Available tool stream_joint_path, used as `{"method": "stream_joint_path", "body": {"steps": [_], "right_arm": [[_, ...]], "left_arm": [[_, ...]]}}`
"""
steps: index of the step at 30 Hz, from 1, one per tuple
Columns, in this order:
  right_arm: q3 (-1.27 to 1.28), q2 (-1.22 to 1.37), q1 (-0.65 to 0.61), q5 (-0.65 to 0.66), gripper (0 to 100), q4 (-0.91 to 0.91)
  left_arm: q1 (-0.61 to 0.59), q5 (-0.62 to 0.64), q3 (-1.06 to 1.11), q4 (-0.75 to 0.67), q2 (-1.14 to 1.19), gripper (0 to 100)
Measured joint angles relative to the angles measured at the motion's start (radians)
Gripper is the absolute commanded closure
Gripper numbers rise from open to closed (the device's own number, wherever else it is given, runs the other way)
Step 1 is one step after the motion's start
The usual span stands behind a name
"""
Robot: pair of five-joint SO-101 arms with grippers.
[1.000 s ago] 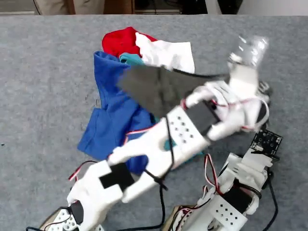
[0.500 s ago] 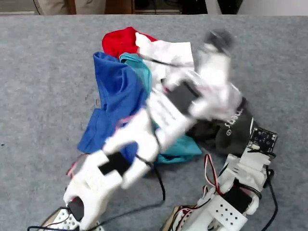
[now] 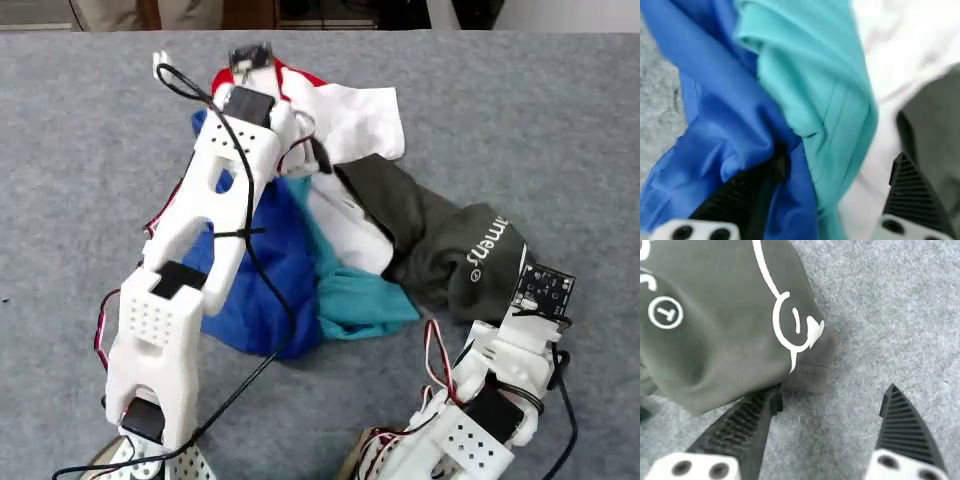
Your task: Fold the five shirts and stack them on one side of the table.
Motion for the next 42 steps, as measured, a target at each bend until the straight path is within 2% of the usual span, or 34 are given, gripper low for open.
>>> {"method": "stream_joint_path", "body": {"steps": [4, 7, 10, 14, 19, 22, 26, 32, 37, 42], "right_arm": [[0.000, 0.000, 0.000, 0.000, 68.4, 0.000], [0.000, 0.000, 0.000, 0.000, 68.4, 0.000], [0.000, 0.000, 0.000, 0.000, 68.4, 0.000], [0.000, 0.000, 0.000, 0.000, 68.4, 0.000], [0.000, 0.000, 0.000, 0.000, 68.4, 0.000], [0.000, 0.000, 0.000, 0.000, 68.4, 0.000], [0.000, 0.000, 0.000, 0.000, 68.4, 0.000], [0.000, 0.000, 0.000, 0.000, 68.4, 0.000], [0.000, 0.000, 0.000, 0.000, 68.4, 0.000], [0.000, 0.000, 0.000, 0.000, 68.4, 0.000]], "left_arm": [[0.000, 0.043, 0.025, -0.097, 0.103, 67], [-0.014, 0.107, 0.025, -0.153, 0.173, 71], [-0.028, 0.172, 0.020, -0.169, 0.242, 81], [-0.028, 0.204, -0.058, -0.144, 0.296, 99], [-0.028, 0.210, -0.100, -0.143, 0.328, 98], [-0.071, 0.212, -0.133, -0.100, 0.331, 98], [-0.210, 0.186, -0.239, 0.002, 0.341, 98], [-0.539, -0.014, -0.514, 0.160, 0.345, 98], [-0.815, -0.112, -0.720, 0.181, 0.347, 98], [-1.002, -0.149, -0.853, 0.184, 0.347, 98]]}}
